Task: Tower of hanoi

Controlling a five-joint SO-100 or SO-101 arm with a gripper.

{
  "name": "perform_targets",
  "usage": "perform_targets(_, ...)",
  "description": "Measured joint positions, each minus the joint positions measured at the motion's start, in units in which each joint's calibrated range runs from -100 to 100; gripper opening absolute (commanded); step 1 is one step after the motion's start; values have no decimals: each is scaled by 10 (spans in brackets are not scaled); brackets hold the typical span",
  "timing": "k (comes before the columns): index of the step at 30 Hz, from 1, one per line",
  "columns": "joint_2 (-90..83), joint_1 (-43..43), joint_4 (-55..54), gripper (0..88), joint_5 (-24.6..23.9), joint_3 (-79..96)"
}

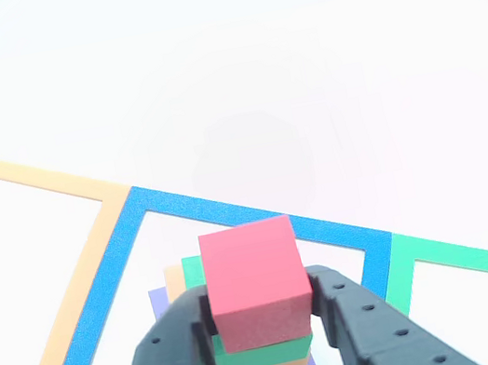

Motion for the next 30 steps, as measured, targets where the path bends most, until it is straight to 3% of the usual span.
perform_targets(19, 0, 12, -39, 230, 0, 19)
perform_targets(30, -25, 13, -51, 215, 0, 18)
